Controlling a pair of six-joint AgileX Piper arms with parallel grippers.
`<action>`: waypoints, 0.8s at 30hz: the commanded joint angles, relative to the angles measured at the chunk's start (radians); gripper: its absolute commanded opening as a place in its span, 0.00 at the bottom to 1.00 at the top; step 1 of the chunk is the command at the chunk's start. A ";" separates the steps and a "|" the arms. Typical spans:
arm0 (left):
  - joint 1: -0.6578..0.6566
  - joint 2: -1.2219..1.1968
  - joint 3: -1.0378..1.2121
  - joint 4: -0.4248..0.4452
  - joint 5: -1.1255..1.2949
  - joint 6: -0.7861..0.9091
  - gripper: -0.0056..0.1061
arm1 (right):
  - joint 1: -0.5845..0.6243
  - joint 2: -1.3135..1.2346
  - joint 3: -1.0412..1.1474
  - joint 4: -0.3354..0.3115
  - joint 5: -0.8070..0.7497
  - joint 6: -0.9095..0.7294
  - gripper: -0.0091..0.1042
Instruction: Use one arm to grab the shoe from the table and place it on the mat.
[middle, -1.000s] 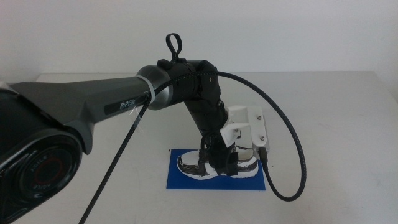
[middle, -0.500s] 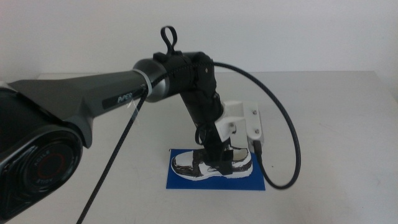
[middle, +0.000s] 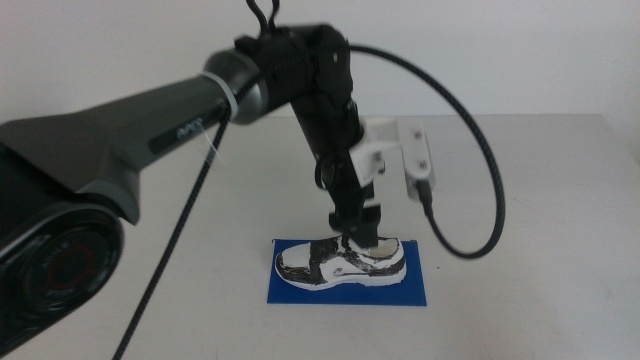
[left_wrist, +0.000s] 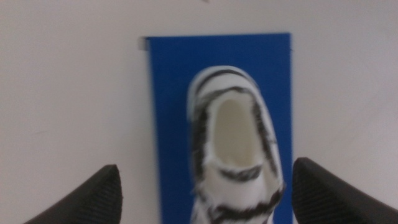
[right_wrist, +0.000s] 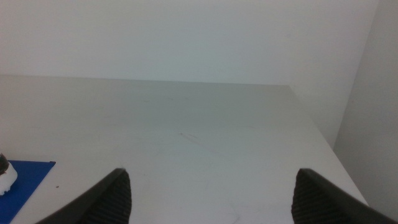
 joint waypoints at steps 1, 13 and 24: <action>0.000 -0.105 -0.060 -0.002 0.100 -0.052 0.89 | -0.005 -0.020 -0.010 -0.008 -0.079 -0.013 0.67; 0.103 -0.317 -0.089 0.012 0.099 -0.283 0.89 | -0.005 -0.020 -0.010 -0.008 -0.079 -0.013 0.67; 0.178 -0.539 -0.081 0.118 0.049 -0.386 0.89 | -0.005 -0.020 -0.010 -0.008 -0.079 -0.013 0.67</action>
